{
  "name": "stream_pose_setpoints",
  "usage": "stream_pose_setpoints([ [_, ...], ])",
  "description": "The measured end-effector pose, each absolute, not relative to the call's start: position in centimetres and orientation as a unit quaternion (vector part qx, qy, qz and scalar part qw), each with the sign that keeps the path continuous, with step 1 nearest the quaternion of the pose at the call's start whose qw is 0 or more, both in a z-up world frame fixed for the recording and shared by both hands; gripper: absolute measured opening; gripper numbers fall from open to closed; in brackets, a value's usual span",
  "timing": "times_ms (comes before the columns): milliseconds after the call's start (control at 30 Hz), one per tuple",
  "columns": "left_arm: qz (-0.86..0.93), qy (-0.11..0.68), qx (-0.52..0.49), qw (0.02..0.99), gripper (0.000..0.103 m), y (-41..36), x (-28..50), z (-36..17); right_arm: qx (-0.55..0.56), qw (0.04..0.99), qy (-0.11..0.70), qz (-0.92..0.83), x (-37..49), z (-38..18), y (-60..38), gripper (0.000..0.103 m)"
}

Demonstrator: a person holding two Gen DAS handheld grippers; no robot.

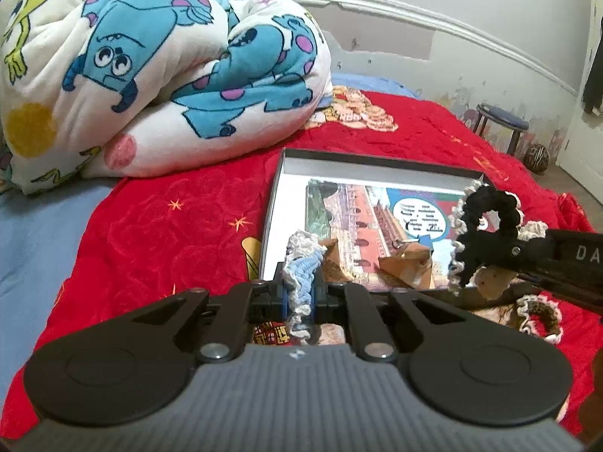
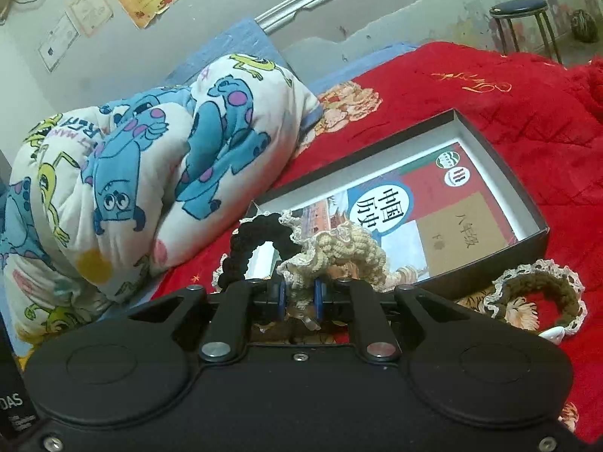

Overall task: Organize objects
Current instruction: 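Carry the blue scrunchie over the box while the right tool carries its scrunchies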

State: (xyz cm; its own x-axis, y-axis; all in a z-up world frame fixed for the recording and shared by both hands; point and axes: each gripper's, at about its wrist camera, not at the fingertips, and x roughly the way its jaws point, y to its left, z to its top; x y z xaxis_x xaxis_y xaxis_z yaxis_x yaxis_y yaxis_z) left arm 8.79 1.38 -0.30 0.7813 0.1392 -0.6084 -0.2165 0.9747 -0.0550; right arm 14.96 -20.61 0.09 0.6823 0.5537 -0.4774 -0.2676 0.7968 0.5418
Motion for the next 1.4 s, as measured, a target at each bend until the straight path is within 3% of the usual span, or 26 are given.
stream_pose_setpoints([
  [433, -0.002, 0.286, -0.058, 0.956, 0.013, 3.1, 8.8, 4.7, 0.279, 0.879, 0.314, 0.224, 16.1, 2.1, -24.2, 0.014],
  [1133, -0.084, 0.279, -0.046, 0.955, 0.013, -8.1, 16.4, 3.2, 0.307, 0.874, 0.336, 0.170, 19.4, 0.9, -29.0, 0.014],
  [1400, -0.065, 0.295, -0.079, 0.950, 0.013, -6.2, 18.6, -0.1, 0.282, 0.879, 0.357, 0.141, 21.1, -1.0, -28.8, 0.014],
])
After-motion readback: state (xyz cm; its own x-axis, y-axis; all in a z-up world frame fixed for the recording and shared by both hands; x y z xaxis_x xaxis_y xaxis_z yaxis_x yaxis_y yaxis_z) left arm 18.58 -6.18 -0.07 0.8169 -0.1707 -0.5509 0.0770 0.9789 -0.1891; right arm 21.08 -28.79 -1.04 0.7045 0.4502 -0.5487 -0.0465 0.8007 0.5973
